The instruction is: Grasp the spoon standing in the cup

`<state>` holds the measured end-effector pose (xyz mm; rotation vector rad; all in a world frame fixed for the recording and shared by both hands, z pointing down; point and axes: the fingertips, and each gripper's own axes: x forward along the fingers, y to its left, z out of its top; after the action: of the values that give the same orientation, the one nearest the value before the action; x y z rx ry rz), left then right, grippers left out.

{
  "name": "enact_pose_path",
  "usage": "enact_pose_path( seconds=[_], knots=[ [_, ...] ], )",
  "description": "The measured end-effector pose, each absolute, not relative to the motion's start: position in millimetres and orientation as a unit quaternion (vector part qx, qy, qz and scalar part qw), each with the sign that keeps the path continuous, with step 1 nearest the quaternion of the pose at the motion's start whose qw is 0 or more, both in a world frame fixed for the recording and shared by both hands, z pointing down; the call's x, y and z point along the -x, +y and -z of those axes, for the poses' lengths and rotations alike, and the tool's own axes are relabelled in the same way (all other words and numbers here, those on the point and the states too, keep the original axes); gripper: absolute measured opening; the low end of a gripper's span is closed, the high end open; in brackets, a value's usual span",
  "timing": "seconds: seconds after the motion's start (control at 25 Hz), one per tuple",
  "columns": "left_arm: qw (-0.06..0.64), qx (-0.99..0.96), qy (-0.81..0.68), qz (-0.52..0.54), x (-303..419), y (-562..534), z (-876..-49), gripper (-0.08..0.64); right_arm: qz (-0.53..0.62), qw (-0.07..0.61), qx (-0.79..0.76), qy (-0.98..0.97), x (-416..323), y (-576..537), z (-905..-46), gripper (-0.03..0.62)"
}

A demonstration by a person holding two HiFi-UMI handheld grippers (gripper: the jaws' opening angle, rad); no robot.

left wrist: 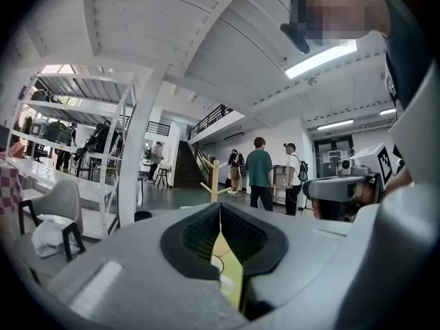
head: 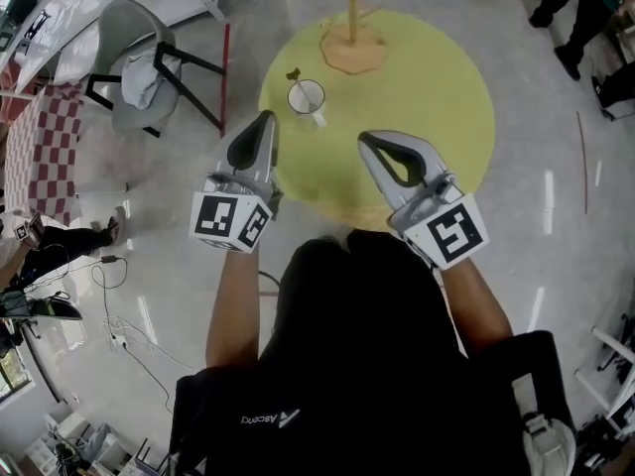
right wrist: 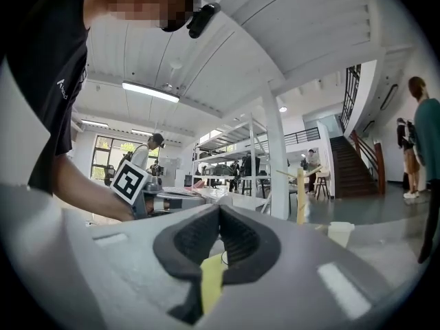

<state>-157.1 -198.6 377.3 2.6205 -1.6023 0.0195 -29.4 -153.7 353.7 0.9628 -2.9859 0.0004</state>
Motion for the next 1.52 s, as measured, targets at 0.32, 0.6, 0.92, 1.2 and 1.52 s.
enact_pose_path(
  seconds=[0.32,0.6,0.92,1.2,1.52],
  knots=[
    [0.079,-0.873,-0.479,-0.049,164.1,-274.2,-432.9,0.147,-0.013,0.017,-0.333,-0.943,39.3,-200.8,-376.3,0.003],
    [0.13,-0.891,-0.426,-0.091,167.2,-327.9,-487.3,0.196,-0.017,0.037,-0.362,-0.931,49.6,-223.7,-385.4,0.003],
    [0.176,-0.9,-0.376,-0.131,160.0,-357.5,-539.8,0.198,-0.022,0.065,-0.398,-0.915,47.3,-239.4,-395.2,0.003],
    [0.175,-0.905,-0.365,-0.135,159.8,-356.5,-546.3,0.063,-0.025,0.07,-0.406,-0.911,48.6,-246.0,-401.6,0.003],
    [0.137,-0.907,-0.381,-0.115,157.0,-344.0,-508.3,0.058,-0.027,0.062,-0.401,-0.913,45.3,-242.7,-397.9,0.003]
  ],
)
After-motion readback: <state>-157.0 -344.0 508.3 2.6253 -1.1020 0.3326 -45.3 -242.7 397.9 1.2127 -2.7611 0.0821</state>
